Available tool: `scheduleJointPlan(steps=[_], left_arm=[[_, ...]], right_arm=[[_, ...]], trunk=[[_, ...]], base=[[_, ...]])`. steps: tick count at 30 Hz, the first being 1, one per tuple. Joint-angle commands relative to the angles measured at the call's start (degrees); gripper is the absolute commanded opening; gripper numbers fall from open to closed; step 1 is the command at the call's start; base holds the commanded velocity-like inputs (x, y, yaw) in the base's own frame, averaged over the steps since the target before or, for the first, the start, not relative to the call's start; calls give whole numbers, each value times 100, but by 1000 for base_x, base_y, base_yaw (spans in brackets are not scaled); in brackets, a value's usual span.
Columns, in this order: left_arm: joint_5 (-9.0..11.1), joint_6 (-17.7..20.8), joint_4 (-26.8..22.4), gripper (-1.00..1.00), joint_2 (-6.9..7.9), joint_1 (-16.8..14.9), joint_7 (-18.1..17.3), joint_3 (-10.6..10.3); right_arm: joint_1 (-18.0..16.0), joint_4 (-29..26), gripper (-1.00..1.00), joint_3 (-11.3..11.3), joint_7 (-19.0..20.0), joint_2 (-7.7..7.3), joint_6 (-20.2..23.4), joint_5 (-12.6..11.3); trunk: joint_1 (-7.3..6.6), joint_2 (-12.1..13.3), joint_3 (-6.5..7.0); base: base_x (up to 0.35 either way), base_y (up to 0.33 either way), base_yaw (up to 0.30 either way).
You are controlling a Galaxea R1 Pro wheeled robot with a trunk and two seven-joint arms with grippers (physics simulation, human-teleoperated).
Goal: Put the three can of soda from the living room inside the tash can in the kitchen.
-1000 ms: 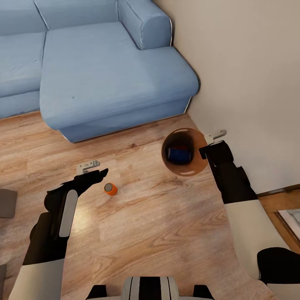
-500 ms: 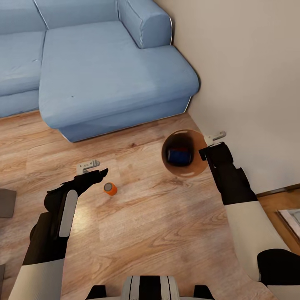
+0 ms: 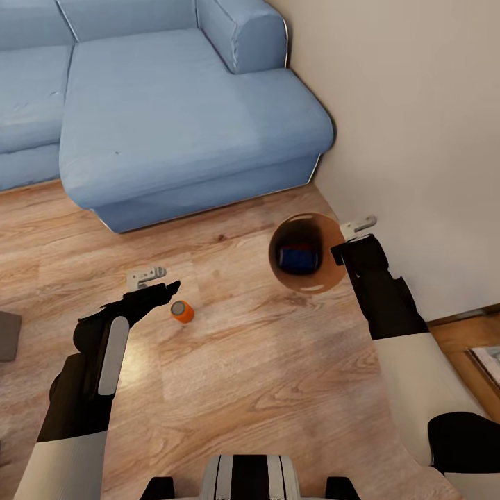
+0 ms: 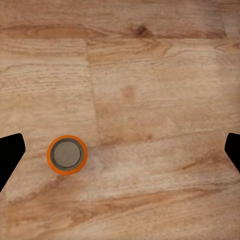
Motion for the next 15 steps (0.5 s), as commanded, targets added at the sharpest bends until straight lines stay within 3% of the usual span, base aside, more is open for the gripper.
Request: scheduleJointPlan(steps=[1,5,12,15], left_arm=[[2,-3,0,100,0,0,-1,1],[1,-6,0,100,1,0,-2,1],[0,-38,5,100,8,0,-11,1],[0,-41,7,100,9,0,-10,1]], right_arm=[[-78,-7,-100,5,-3,9,0,12],[-421,9,-100,13,-1,142,0,45],[-792,67,-100,17,4,703,0,786],[-917,69,-100,19,5,806,0,931]], trunk=[[22,-42,-18],[44,-82,-36],[44,-82,-36],[110,-202,-90]], base=[[0,0,0],[0,0,0],[0,0,0],[0,0,0]])
